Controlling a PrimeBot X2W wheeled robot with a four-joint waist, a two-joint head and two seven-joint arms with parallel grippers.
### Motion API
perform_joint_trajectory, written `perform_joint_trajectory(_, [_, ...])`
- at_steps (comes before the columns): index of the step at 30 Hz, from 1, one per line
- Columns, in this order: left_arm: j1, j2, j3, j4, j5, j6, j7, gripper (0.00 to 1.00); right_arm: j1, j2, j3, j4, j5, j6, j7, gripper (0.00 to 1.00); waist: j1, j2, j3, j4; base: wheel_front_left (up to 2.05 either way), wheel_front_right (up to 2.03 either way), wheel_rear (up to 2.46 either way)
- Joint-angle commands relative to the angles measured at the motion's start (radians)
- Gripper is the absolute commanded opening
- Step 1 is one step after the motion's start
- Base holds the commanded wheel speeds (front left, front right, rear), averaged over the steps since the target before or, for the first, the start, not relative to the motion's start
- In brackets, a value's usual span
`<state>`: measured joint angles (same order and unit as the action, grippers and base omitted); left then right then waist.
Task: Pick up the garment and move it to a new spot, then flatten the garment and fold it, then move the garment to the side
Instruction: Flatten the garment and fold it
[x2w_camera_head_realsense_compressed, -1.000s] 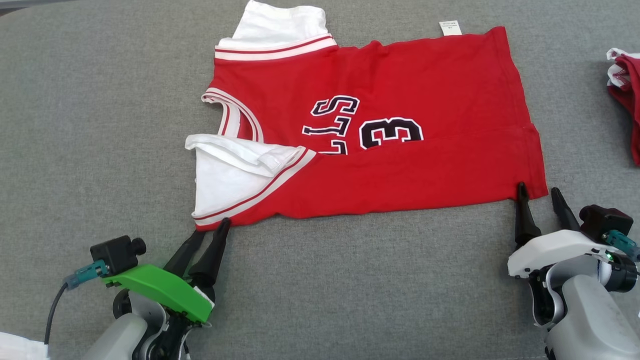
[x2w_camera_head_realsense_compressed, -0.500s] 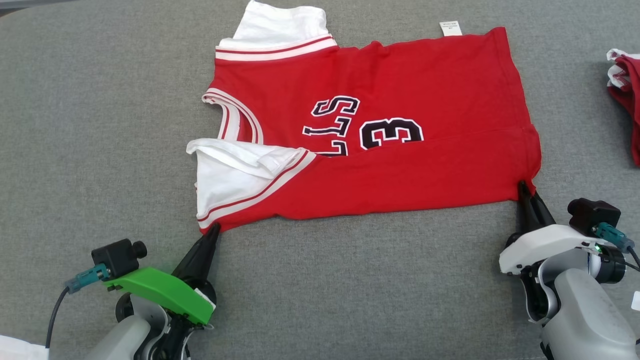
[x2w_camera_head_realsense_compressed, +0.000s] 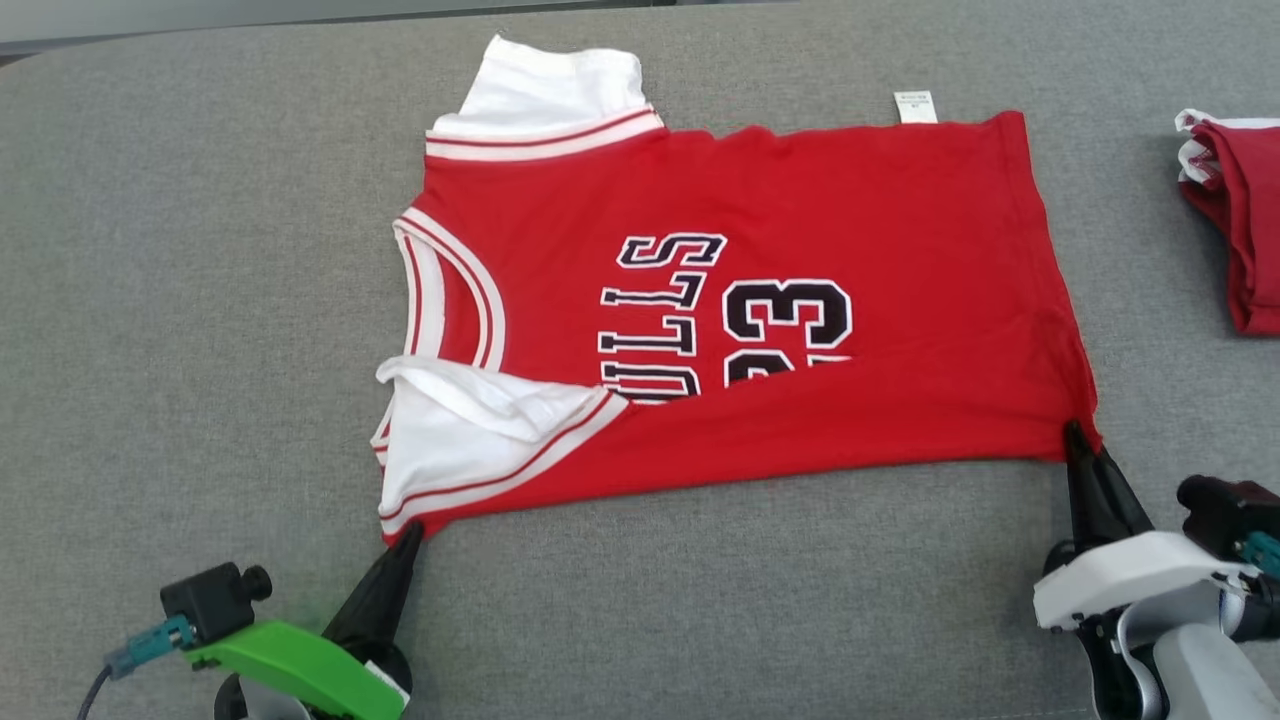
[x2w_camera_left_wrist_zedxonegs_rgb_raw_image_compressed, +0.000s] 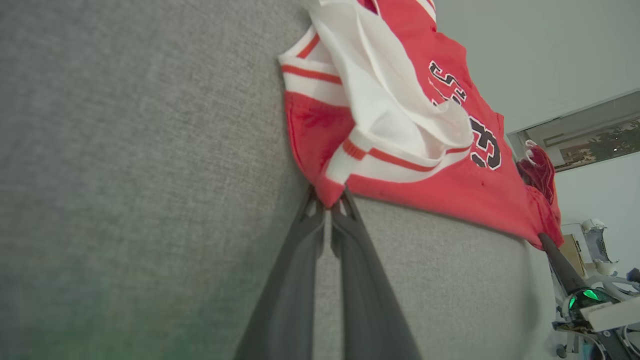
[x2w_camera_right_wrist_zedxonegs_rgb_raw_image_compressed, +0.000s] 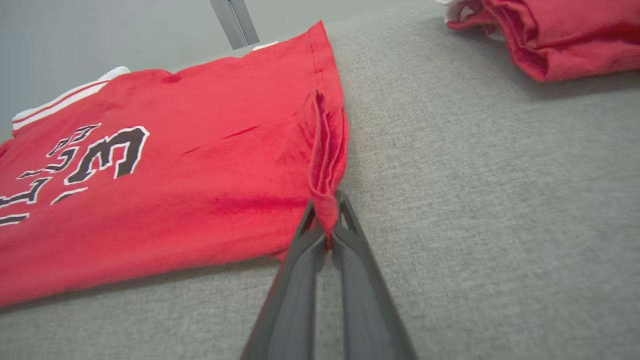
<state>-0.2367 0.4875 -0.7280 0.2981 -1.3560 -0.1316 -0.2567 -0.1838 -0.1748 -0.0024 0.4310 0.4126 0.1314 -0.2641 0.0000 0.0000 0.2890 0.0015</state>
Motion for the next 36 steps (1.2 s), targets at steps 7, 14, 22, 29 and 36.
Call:
perform_joint_trajectory(7, [0.139,0.054,0.015,-0.073,-0.016,0.015,-0.007,0.0,0.174,-0.025,-0.036,-0.138,0.012,-0.002,-0.001,0.0,0.0,0.0,-0.017,-0.012,0.0,0.0,0.0])
perform_joint_trajectory(14, [0.214,0.097,0.009,-0.16,-0.054,0.077,0.035,0.0,0.251,-0.053,-0.073,-0.182,0.012,-0.002,-0.001,0.0,0.0,0.0,-0.003,-0.011,0.0,0.0,0.0])
perform_joint_trajectory(22, [0.18,0.1,0.008,-0.208,-0.059,0.111,0.073,1.0,0.243,-0.047,-0.087,-0.149,0.018,-0.003,-0.001,1.0,0.0,0.0,-0.002,0.0,0.0,0.0,0.0])
perform_joint_trajectory(29, [0.199,0.128,0.033,-0.278,-0.059,0.14,0.063,1.0,0.274,-0.047,-0.129,-0.241,0.001,-0.001,-0.001,1.0,0.0,0.0,-0.012,-0.004,0.0,0.0,0.0])
perform_joint_trajectory(36, [0.138,0.175,0.113,-0.35,0.001,0.172,0.02,1.0,0.222,-0.022,-0.093,-0.277,-0.059,-0.001,-0.001,1.0,0.0,0.0,-0.016,-0.019,0.0,0.0,0.0])
